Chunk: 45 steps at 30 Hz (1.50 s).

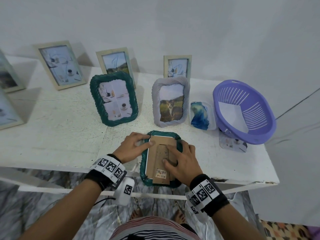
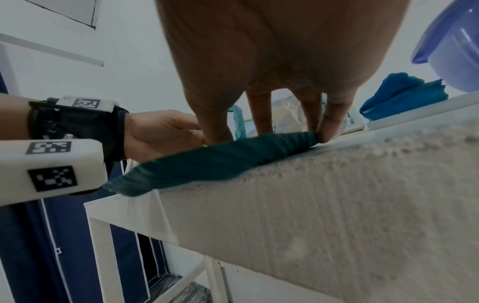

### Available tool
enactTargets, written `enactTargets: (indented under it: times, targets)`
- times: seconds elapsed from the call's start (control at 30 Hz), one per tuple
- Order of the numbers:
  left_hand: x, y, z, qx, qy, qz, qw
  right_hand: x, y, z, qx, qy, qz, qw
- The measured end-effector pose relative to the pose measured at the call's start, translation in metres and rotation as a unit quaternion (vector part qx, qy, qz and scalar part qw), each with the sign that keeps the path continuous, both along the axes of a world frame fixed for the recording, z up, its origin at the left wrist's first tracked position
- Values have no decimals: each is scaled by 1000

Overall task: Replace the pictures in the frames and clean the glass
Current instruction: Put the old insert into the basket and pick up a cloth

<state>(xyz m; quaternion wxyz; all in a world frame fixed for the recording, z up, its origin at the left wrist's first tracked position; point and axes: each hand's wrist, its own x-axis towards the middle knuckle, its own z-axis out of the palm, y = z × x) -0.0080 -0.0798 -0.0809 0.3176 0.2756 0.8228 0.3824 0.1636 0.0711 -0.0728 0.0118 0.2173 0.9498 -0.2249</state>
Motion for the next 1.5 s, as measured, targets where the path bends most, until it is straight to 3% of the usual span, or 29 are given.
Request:
enactTargets:
  times: [0.27, 0.37, 0.47, 0.57, 0.63, 0.73, 0.83, 0.97, 1.03, 1.1, 1.2, 1.33, 1.5]
  targets:
    - [5, 4, 3, -46, 65, -17, 997, -2, 0, 2, 20, 0, 9, 1000]
    - [11, 3, 10, -12, 61, -8, 998, -2, 0, 4, 47, -11, 9, 999]
    - [18, 1, 13, 59, -44, 96, 993, -4, -8, 6, 98, 0, 15, 995]
    - [26, 3, 23, 128, -180, 196, 955, -6, -18, 6, 69, 44, 35, 996]
    - [30, 3, 37, 178, -220, 227, 932, -6, -21, 13, -5, 82, 35, 996]
    - [36, 3, 60, 241, -215, 238, 916, -7, -21, 36, -145, 111, -3, 983]
    - [44, 7, 77, 281, -182, 185, 924, -8, -16, 54, -309, 152, -63, 937]
    - [53, 15, 75, 273, -139, -10, 952, -4, -2, 63, -463, 169, -114, 863]
    - [53, 18, 58, 235, -88, -82, 965, 2, 8, 61, -488, 190, -131, 842]
    - [50, 17, 35, 170, 17, -113, 979, 9, 19, 49, -471, 207, -152, 844]
    - [41, 8, 4, 75, 147, -128, 978, 18, 34, 22, -408, 200, -194, 870]
    - [31, -2, -18, 19, 211, -163, 964, 20, 46, 1, -187, 97, -158, 965]
    - [26, -10, -25, -6, 283, -189, 940, 16, 51, 2, -10, -31, -120, 992]
